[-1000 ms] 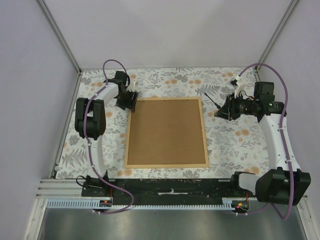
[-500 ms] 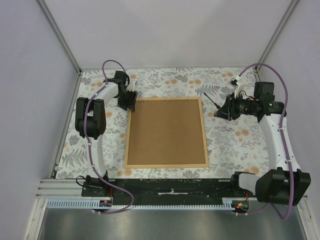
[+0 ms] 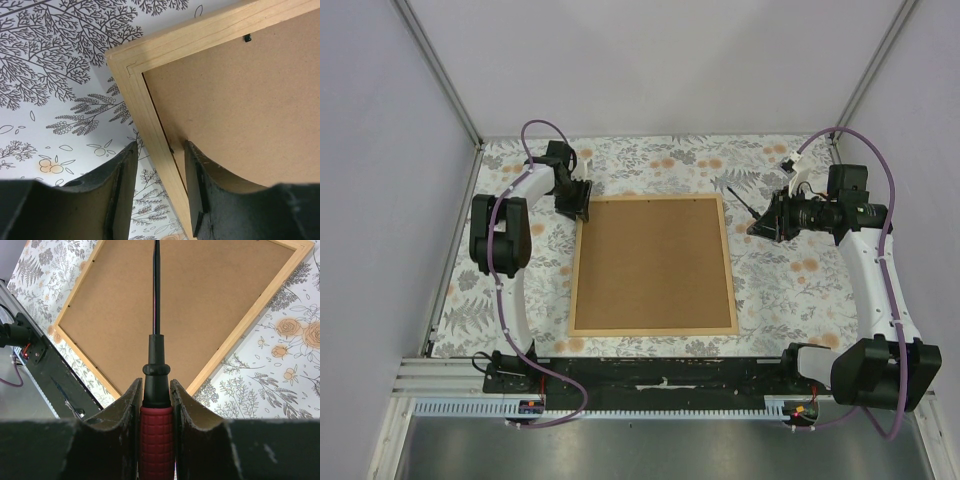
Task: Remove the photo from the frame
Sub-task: Adjust the photo frame at the center of the board.
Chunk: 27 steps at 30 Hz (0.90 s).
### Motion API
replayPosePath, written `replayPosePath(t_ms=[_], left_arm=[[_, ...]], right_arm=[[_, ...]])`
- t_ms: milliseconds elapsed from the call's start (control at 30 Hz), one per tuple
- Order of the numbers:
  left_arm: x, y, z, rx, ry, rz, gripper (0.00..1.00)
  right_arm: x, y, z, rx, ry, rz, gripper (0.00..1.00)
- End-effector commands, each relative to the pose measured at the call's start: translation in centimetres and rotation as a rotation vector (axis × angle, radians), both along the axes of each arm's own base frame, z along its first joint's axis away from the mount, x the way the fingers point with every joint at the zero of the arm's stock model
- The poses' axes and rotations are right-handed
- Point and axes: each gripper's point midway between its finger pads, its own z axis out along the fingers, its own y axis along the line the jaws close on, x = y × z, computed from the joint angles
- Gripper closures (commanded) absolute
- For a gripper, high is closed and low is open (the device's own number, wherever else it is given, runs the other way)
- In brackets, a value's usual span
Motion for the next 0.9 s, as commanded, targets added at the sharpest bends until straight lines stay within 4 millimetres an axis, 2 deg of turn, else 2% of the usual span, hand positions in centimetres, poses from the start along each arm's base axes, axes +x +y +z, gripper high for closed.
replayPosePath(t_ms=[0,233,500,667,867], left_arm=[[2.1,0.5,0.2,-0.002,-0.058,0.048,0.53],[2.3,0.7,0.5,-0.004,-0.068,0.051,0.64],[1.6,1.2,0.7,-0.009,-0.061,0.061,0.98],[1.1,0.8,1.6,-0.103,-0.068,0.067,0.98],[0.5,-0.3,4.0,-0.315,-0.114,0.059,0.98]], right_arm=[[0.1,0.3,1.2,0.019,-0.059,0.016,1.00],[0.0,0.4,1.4,0.022,-0.065,0.021,1.00],[0.0,0.4,1.3,0.026,-0.063,0.024,1.00],[-0.1,0.5,1.4,0.031,-0.060,0.028,1.00],[-0.2,0.6,1.4,0.041,-0.056,0.034,1.00]])
